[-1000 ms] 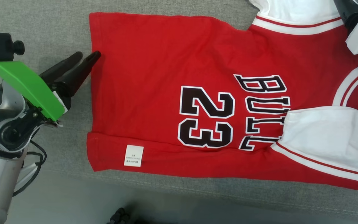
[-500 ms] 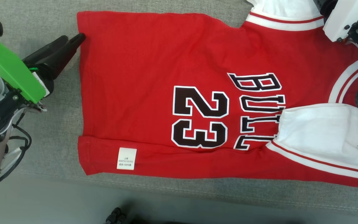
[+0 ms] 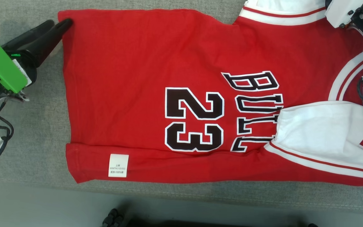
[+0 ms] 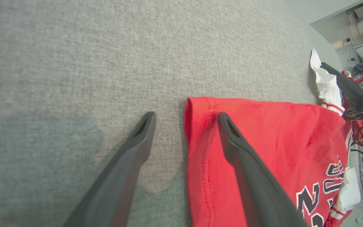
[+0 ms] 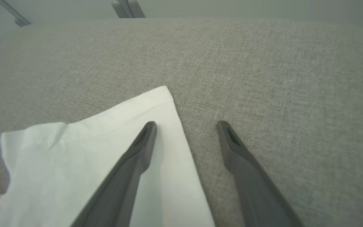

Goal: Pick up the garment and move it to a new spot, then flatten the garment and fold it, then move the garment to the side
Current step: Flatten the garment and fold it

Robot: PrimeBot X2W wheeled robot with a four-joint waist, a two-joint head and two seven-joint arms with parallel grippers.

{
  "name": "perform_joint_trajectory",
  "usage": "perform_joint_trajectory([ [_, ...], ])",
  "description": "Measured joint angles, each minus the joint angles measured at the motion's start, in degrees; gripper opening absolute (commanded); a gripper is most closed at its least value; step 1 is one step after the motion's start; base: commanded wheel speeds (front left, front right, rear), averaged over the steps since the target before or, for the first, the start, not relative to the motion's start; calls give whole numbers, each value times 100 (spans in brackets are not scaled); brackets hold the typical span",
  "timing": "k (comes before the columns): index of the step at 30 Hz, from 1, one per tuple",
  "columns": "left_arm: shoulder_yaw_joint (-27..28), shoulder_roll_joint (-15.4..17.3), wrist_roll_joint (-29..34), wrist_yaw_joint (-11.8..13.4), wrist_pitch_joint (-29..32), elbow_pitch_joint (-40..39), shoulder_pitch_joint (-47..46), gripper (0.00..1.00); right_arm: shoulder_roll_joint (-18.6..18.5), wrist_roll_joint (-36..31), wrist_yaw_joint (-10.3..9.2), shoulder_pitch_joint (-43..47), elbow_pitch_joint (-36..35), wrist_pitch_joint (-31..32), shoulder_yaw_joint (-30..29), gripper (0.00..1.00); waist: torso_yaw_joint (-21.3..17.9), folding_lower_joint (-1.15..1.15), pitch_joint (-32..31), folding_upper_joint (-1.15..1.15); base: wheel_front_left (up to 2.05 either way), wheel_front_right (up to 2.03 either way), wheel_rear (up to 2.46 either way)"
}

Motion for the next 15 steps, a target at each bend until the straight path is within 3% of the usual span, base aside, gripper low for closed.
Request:
perform_joint_trajectory([
  [2,-32,-3,0,0,3,3,-82,96,8,0,23,-42,60,-46,23,100,-16,0,26,0,0,0,0],
  [3,-60,-3,0,0,24,-11,-102,86,10,0,24,-58,78,-51,29,100,-20,0,33,0,0,0,0],
  [4,-75,-4,0,0,27,-22,-121,75,12,0,25,-79,99,-65,32,100,-23,0,40,0,0,0,0],
  [5,-99,-8,-2,0,30,-40,-135,49,14,0,38,-101,124,-98,33,100,-26,0,47,0,0,0,0],
  [9,-220,-32,-21,0,98,-124,-153,33,16,0,73,-169,212,-153,34,100,-29,0,72,0,0,0,0],
  [13,-280,-33,-187,0,146,-193,-154,5,14,0,75,-211,304,-232,34,100,-17,0,81,0,0,0,0],
  [15,-297,-46,-211,0,142,-207,-154,0,12,0,93,-241,358,-254,33,100,-6,0,80,0,0,0,0],
])
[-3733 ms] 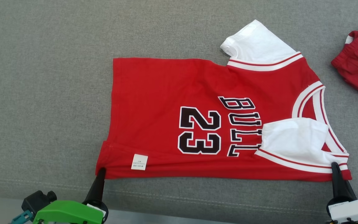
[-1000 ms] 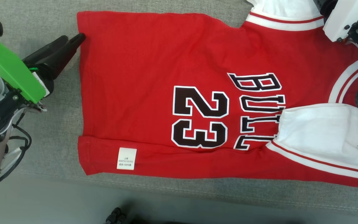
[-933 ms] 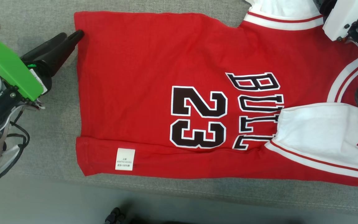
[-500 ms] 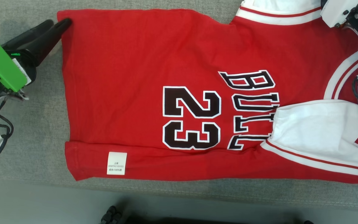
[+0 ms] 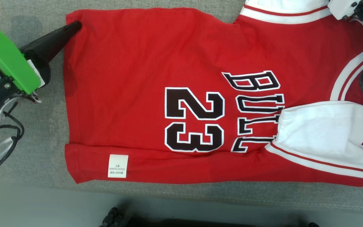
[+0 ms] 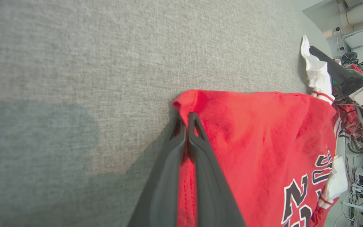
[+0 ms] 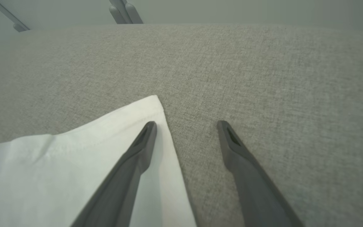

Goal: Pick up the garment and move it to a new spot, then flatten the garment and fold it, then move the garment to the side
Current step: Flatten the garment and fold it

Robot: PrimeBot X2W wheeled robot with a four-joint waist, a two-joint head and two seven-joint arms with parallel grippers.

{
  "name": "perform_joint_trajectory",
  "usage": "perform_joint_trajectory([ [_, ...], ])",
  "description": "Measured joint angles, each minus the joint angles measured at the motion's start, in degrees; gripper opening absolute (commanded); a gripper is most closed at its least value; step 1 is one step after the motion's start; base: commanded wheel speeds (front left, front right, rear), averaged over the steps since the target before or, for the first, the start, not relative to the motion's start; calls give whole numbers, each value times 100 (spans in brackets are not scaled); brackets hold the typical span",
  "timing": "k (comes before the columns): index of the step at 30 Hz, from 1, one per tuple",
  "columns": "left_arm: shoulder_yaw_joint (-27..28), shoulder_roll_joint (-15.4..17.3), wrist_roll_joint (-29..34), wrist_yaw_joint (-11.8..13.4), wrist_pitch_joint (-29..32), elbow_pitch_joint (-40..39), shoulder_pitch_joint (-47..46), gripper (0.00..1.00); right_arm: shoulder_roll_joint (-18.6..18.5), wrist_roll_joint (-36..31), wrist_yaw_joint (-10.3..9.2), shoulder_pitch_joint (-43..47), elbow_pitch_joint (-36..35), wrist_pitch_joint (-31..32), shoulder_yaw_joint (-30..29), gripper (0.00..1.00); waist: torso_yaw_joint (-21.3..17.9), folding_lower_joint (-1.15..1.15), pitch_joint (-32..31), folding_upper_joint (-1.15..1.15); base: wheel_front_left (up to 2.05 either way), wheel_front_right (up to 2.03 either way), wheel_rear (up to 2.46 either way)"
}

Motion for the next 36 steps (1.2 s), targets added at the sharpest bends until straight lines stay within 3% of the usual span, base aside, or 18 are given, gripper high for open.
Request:
perform_joint_trajectory([
  [14,-260,-219,1,1,-316,-89,2,0,-146,3,79,-24,365,-141,86,100,153,0,-148,0,0,0,0],
  [26,-372,-109,2,1,-560,125,201,0,-120,82,80,103,705,30,358,100,193,0,-548,0,0,0,0],
  [36,-459,43,-19,1,-657,105,369,0,-114,229,107,213,756,524,557,100,84,0,-853,0,0,0,0],
])
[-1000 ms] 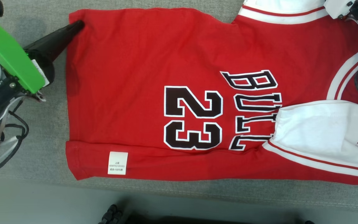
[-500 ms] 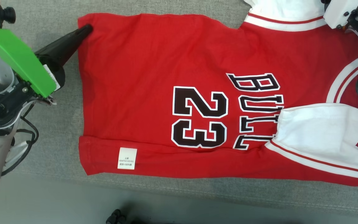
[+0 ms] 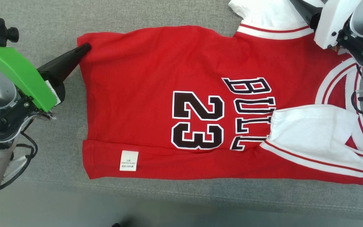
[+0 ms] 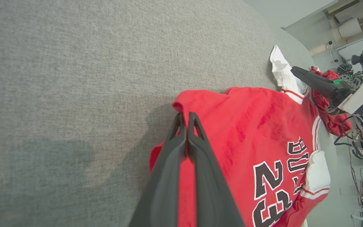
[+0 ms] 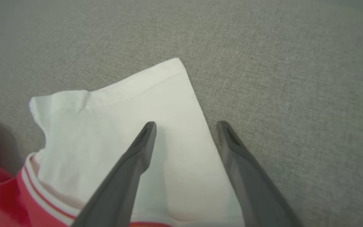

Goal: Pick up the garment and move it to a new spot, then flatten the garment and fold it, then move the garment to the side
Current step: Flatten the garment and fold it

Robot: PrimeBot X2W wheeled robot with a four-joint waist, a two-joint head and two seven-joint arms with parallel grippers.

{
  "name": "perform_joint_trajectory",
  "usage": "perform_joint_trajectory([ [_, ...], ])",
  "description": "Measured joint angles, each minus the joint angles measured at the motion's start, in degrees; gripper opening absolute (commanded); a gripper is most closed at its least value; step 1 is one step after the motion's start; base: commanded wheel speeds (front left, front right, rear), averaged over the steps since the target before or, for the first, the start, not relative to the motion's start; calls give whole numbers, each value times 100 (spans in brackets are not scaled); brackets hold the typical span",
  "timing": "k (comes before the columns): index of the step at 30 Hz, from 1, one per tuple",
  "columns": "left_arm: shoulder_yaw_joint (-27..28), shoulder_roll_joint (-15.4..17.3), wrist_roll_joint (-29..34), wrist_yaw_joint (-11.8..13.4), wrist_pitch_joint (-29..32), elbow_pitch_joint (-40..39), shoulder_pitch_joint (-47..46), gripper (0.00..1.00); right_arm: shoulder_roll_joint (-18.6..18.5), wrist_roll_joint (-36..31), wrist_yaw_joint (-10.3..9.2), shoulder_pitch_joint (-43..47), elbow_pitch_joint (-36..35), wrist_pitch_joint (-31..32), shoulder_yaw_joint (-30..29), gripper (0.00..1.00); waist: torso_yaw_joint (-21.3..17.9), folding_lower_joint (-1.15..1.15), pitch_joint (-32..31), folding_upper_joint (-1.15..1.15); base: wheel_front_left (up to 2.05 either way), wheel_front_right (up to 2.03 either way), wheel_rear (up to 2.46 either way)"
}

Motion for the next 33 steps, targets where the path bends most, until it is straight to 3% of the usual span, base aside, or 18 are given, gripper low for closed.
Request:
perform_joint_trajectory([
  [16,-194,-102,-48,0,-155,-168,-14,0,-344,49,25,-138,-219,448,57,100,210,0,229,0,0,0,0],
  [17,-194,-102,-58,0,-164,-172,-14,0,-370,49,24,-148,-232,483,67,80,231,0,235,0,0,0,0],
  [18,-194,-102,-75,0,-194,-181,-15,0,-394,49,25,-162,-254,527,76,49,249,0,243,0,0,0,0],
  [19,-196,-102,-82,0,-204,-192,-16,0,-414,49,24,-176,-271,561,82,43,267,0,252,0,0,0,0],
  [21,-204,-102,-82,0,-231,-209,-18,0,-453,55,24,-221,-287,659,114,10,297,0,273,0,0,0,0],
  [22,-212,-103,-82,0,-256,-212,-18,0,-463,67,24,-242,-293,700,138,0,311,0,282,0,0,0,0],
  [33,-289,-105,-87,0,-512,-176,-17,0,-499,196,24,-225,-396,665,207,0,349,0,219,0,0,0,0],
])
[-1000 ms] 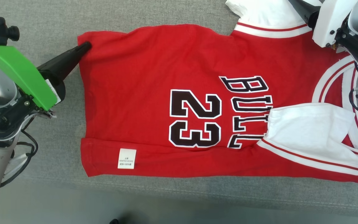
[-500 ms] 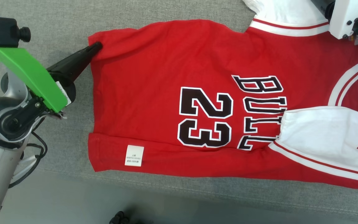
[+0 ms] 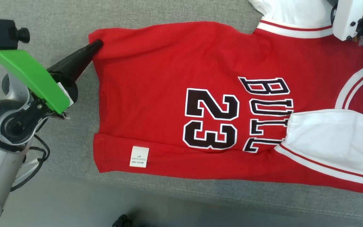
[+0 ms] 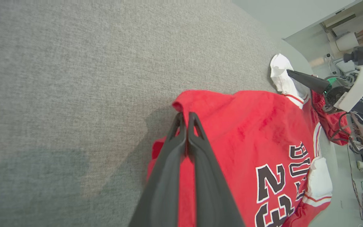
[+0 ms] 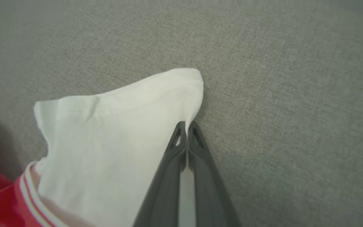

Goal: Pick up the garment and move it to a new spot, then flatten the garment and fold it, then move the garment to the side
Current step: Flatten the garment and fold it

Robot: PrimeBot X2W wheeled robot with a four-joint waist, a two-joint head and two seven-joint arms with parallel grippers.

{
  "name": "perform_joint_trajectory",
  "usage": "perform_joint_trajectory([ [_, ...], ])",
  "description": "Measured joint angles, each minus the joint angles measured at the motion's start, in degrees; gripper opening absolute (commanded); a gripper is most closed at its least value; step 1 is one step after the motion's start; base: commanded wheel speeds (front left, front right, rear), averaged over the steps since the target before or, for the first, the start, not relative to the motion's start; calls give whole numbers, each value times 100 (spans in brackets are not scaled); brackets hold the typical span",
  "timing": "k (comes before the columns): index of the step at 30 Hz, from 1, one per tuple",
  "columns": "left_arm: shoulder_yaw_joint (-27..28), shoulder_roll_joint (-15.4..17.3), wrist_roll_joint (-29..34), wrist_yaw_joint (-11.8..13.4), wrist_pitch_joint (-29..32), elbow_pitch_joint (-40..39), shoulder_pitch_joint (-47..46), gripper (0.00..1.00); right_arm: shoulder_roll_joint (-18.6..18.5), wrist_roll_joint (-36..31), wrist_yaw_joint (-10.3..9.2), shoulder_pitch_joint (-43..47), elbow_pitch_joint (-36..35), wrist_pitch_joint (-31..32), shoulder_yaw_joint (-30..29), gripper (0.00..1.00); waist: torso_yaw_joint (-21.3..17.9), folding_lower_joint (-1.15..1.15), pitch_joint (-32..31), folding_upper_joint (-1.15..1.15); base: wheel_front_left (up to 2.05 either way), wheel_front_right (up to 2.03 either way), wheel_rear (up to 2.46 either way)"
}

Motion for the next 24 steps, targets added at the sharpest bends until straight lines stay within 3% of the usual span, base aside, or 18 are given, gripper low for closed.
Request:
perform_joint_trajectory([
  [11,-36,65,1,0,-360,65,236,0,9,222,1,456,-416,-814,-307,0,-109,0,-284,0,0,0,0],
  [24,-66,198,-22,0,-702,94,563,0,-146,456,1,1076,-766,-1291,-542,0,-312,0,-636,0,0,0,0],
])
